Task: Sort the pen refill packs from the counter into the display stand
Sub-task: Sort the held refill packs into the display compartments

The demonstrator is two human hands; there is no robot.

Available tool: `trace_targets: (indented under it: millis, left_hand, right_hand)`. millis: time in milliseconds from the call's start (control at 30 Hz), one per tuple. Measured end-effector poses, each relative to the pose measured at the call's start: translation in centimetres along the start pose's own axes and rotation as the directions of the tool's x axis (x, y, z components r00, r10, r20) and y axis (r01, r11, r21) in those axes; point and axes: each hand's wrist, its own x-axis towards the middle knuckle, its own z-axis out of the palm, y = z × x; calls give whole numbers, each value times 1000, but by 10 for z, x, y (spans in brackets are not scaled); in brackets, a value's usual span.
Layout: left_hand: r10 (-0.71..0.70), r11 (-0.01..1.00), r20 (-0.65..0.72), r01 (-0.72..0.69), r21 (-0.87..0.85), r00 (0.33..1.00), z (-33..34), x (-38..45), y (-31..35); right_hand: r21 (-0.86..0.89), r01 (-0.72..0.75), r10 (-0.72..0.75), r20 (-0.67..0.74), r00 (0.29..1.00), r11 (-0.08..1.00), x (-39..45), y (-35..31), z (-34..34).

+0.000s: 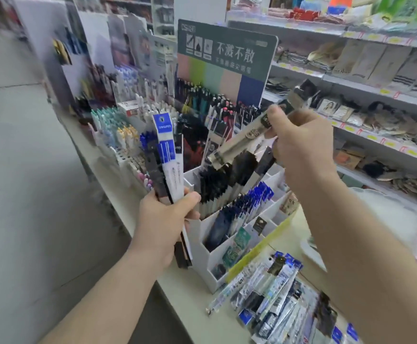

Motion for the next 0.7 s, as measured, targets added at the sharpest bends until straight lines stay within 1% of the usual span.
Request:
trace_targets:
  millis: [133, 233, 300, 367, 433, 500, 567, 633, 700]
  left_hand:
    - [9, 1000, -4, -9, 9, 1000, -4, -2, 0]
    - [9, 1000, 2, -9, 18, 1000, -5, -2, -3]
    - [8, 1000, 8, -8, 21, 1000, -5, -2, -6]
    - [13, 999, 23, -14, 30, 1000, -4, -2, -7]
    - [17, 999, 47, -19, 46, 999, -2, -2, -9]
    - [17, 997, 89, -23, 68, 996, 3, -3, -10]
    - [15, 996, 139, -27, 85, 990, 8, -5, -12]
    - [3, 995, 195, -23, 101, 981, 13, -7, -14]
    - [-13, 993, 249, -16, 113, 968, 18, -10, -16]
  right_hand:
    - [-95, 160, -161, 1, 987, 982, 14, 4, 28]
    - [-224, 215, -208, 54, 977, 951, 19, 22, 42]
    - [-303, 233, -207, 115, 972, 924, 19, 30, 47]
    - [-376, 235, -178, 181, 967, 896, 18, 36, 50]
    - [-439, 220, -106, 269, 957, 871, 16, 40, 55]
    - [-534, 198, 14, 367, 930, 822, 15, 44, 61]
    - [-623, 188, 138, 436, 889, 759, 16, 45, 64]
    - [-631, 164, 190, 454, 870, 758, 18, 43, 61]
    - [-581, 135, 156, 422, 893, 803, 18, 37, 51]
